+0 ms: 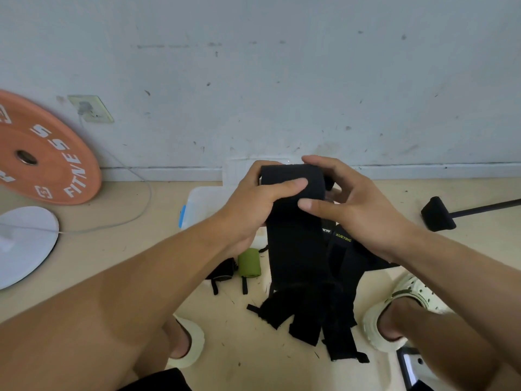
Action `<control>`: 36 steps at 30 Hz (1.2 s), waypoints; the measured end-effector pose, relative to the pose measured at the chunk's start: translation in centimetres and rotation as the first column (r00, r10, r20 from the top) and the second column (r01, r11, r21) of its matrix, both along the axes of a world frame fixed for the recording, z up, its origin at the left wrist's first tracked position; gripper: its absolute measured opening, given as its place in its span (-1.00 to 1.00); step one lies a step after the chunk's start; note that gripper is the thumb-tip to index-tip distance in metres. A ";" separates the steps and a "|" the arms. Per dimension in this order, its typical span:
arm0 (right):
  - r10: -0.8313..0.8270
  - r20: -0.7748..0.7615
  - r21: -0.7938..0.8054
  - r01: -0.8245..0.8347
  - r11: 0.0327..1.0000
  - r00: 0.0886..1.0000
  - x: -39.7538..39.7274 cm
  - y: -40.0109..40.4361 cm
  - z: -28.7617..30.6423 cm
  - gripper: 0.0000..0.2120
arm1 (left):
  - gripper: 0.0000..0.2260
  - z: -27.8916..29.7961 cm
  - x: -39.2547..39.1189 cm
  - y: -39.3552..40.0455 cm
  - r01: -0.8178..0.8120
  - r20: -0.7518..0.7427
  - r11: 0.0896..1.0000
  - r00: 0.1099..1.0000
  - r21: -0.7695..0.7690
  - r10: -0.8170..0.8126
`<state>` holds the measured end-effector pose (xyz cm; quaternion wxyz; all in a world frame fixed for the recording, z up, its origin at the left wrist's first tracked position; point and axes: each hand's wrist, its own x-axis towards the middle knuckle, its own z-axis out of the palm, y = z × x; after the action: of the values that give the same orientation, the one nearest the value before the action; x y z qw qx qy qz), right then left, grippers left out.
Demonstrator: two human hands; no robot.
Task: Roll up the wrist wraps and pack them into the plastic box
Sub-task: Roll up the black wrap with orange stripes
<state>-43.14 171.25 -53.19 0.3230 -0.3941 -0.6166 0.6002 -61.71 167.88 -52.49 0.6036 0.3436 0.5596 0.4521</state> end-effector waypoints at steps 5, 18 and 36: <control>0.024 -0.069 -0.179 -0.036 0.983 0.997 0.0 0.2 0.1 -0.42 | -0.63 0.0 -0.3 0.1 0.034 -0.013 0.998 0.999 0.062 -0.033; 0.024 -0.130 -0.241 -0.055 0.969 0.991 -0.1 0.7 -0.2 -0.44 | -0.67 0.4 -0.9 0.5 -0.017 0.039 1.000 0.999 -0.006 0.017; -0.144 -0.163 -0.362 0.077 0.929 0.976 0.1 1.0 0.5 -0.53 | -0.55 0.3 -0.8 0.4 0.037 0.064 0.999 0.997 -0.037 -0.034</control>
<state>-43.02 172.30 -52.69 0.3367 -0.4218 -0.4423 0.7163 -62.52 168.26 -52.22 0.6355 0.3274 0.5426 0.4411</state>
